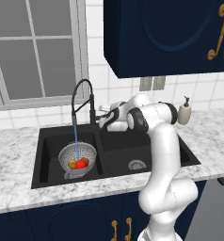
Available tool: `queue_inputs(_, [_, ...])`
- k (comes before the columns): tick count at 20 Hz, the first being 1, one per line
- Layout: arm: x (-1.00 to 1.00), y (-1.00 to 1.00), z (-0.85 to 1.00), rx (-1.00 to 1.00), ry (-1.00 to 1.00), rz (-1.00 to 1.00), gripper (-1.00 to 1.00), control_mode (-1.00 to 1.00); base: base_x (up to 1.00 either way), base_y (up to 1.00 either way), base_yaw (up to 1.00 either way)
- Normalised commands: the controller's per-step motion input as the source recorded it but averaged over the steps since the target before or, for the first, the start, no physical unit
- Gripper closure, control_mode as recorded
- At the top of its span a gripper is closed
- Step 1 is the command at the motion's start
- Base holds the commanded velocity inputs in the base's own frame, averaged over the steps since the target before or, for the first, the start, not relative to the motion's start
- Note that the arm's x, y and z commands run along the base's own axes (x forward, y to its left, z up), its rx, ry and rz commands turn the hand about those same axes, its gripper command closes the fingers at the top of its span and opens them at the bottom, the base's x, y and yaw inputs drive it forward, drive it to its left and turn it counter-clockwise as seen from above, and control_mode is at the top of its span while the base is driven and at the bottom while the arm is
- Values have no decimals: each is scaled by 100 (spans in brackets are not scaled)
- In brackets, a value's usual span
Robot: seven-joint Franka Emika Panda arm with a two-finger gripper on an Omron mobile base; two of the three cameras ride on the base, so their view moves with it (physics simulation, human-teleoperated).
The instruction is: Put the colander in the sink, put the apple, peach, apple in the colander, and turn on the sink faucet and pour water over the colander.
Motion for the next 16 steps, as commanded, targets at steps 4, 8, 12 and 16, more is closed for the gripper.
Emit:
queue_inputs(4, [0, -100, -9, 9, -4, 2, -100, -100, 0, 0, 0])
queue_inputs(8, [0, -75, -3, 3, -1, 0, -100, -100, 0, 0, 0])
queue_inputs(12, [0, -17, 0, 0, 0, 0, -100, -100, 0, 0, 0])
queue_inputs(16, [0, 0, 0, 0, 0, 0, -100, -100, 0, 0, 0])
